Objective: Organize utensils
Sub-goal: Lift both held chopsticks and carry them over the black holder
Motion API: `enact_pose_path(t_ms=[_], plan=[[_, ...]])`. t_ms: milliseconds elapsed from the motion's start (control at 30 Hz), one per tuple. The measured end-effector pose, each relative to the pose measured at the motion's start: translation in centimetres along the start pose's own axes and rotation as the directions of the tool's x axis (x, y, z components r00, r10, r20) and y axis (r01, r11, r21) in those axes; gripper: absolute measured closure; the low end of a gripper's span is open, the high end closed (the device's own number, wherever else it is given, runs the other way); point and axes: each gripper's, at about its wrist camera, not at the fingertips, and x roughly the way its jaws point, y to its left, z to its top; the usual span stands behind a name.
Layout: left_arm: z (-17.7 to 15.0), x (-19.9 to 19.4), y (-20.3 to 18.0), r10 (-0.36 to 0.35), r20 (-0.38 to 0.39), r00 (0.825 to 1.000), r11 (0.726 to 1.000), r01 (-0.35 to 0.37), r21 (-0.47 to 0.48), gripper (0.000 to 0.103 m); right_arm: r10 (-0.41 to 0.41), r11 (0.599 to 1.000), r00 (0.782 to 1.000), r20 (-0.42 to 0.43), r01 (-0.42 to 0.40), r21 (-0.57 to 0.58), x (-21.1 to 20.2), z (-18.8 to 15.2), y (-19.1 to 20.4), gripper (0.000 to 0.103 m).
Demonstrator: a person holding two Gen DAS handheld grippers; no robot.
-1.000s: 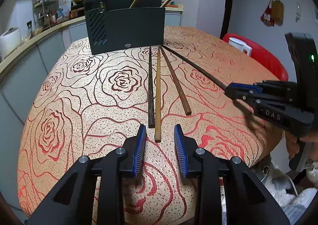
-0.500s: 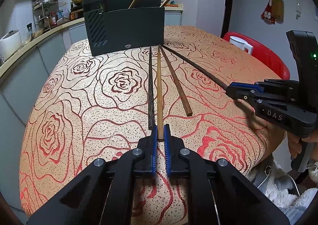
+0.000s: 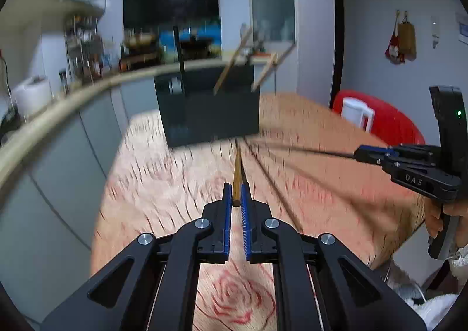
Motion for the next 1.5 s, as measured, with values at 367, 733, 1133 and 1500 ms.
enact_pose_path(t_ms=[367,733,1133,1500], plan=[[9.2,-1.7,0.6,-0.013,0.160,0.987,0.999,0.006,0.042,0.097,0.058,0.998,0.980,0.190,-0.059,-0.004,-3.8,7.7,-0.9,0.095],[14.8,0.1,2.4,-0.044,0.157,0.987,0.999,0.041,0.021,0.097,0.101,0.995,0.976,0.193,-0.097,-0.028,-2.4,12.5,-0.9,0.095],[19.3,1.6,4.8,-0.044,0.127,0.991,0.999,0.044,0.009,0.097,0.116,0.992,0.979,0.168,-0.121,0.019,-1.4,19.3,-2.0,0.095],[26.1,1.1,4.7,0.022,0.182,0.983,1.000,-0.025,0.010,0.097,0.056,0.998,0.975,0.214,-0.056,-0.006,-1.9,26.1,-2.1,0.095]])
